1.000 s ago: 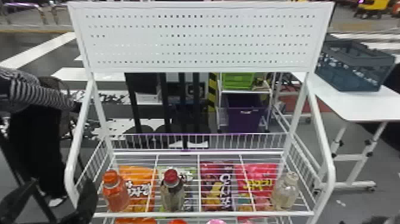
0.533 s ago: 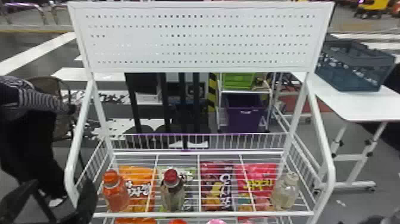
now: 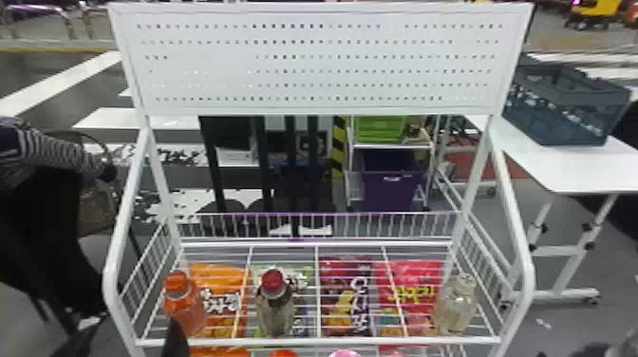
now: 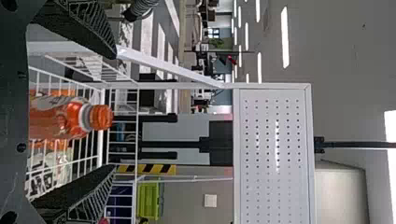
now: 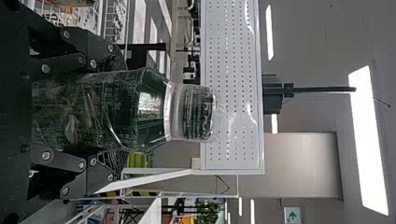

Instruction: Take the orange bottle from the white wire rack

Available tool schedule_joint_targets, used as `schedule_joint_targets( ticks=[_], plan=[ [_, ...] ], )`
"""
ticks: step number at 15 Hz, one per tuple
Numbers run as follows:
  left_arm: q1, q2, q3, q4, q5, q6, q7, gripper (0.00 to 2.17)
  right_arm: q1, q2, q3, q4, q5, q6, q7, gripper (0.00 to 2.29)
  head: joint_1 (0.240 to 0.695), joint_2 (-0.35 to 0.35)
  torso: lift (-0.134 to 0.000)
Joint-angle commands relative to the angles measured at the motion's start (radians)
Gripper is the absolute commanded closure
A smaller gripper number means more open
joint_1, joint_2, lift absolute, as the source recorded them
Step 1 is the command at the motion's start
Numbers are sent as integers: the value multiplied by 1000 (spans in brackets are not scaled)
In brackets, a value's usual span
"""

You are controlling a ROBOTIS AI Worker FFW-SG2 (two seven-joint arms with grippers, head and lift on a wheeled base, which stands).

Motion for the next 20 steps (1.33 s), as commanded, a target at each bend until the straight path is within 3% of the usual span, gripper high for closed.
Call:
schedule_joint_targets(
  ticks=[1,8,10,13,20],
  plan=[
    [-31,0,-97,153,-40,-178,51,39,-3,1,1,2,0,0,0,947,499,0,0],
    [-214,-15,-241,535,-31,-347,65,39,-12,1,0,14,0,9,0,947,499,0,0],
    [-266,-33,-246,609,-12,-353,54,39,-12,1,-2,17,0,9,0,947,499,0,0],
    [-346,-41,-246,702,71,-378,48,39,-11,1,-5,18,-1,9,0,947,499,0,0],
    [-508,-32,-228,868,86,-381,40,39,3,1,-16,-12,10,28,0,947,499,0,0]
  ],
)
